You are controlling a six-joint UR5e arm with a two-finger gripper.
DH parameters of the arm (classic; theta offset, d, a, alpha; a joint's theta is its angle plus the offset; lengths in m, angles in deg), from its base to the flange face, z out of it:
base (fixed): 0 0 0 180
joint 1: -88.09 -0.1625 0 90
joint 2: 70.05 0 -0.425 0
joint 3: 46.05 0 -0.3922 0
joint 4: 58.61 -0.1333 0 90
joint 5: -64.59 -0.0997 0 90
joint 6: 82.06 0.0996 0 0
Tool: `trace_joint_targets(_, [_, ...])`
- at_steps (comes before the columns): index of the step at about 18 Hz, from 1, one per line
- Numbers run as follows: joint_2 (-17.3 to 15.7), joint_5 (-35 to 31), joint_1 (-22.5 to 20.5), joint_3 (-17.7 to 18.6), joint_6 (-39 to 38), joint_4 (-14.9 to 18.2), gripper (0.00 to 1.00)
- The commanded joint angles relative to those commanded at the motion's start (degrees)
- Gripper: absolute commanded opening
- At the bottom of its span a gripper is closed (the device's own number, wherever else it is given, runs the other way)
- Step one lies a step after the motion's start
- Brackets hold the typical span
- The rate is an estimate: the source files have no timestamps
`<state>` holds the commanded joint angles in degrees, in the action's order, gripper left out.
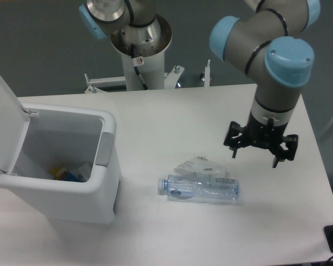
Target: Open the trash can
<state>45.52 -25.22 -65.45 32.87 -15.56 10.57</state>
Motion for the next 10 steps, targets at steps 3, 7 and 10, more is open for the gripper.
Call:
trace_joint_targets(3, [0.0, -0.8, -1.15, 2.55, 6.96, -3.0, 1.0])
trace_joint_targets(7, [0.18, -1.95, -0.89, 3.78, 7.15, -4.23, 1.0])
trace_joint_targets(10, [0.27, -2.12, -0.88, 3.87, 7.15, -4.23, 1.0])
